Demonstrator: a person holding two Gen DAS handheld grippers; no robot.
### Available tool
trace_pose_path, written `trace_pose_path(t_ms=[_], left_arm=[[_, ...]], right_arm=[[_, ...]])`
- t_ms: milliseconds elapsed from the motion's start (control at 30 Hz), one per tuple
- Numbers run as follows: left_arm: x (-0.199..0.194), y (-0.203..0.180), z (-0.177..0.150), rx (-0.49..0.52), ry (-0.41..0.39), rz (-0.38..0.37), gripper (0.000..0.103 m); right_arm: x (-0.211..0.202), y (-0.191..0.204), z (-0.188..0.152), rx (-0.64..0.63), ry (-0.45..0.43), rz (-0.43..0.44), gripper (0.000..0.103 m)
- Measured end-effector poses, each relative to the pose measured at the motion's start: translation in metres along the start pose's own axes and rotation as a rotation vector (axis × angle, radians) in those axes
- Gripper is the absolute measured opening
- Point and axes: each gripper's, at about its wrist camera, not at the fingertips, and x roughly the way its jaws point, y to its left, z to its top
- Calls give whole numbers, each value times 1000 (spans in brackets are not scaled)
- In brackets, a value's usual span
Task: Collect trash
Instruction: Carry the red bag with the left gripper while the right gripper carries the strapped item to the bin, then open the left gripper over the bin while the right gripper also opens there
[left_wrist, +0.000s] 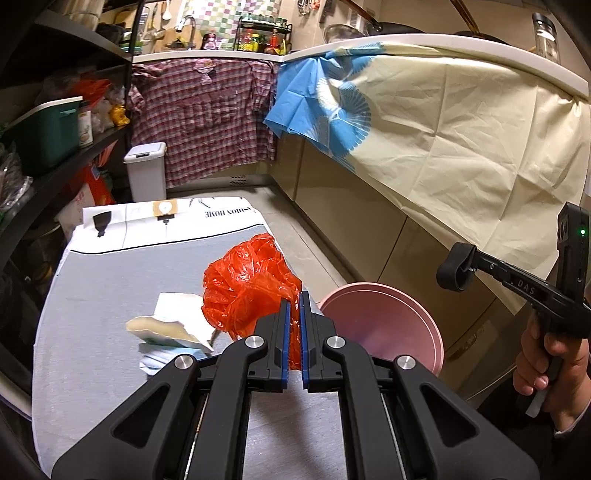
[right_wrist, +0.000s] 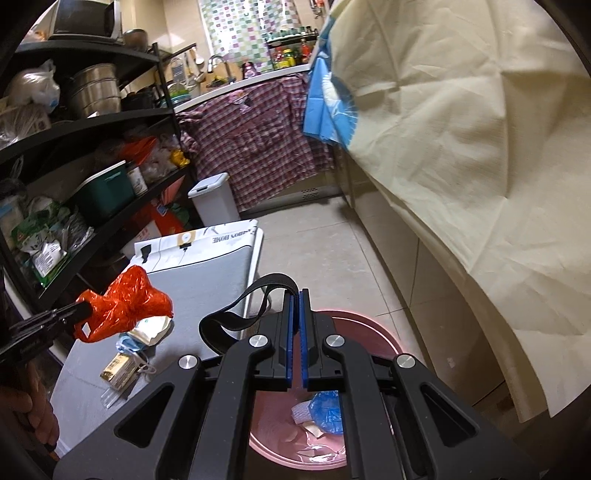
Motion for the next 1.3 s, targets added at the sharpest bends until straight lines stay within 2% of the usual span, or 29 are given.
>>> trace_pose_path(t_ms=[167, 733, 1300], left_arm=[[8, -11, 2, 12, 9, -15, 4], [52, -65, -2, 72, 45, -90, 4], [103, -100, -19, 111, 147, -120, 4]], right_arm=[[2, -7, 1, 5, -4, -35, 3], [22, -23, -5, 8, 64, -105, 3], [46, -28, -9, -19, 123, -164, 4]])
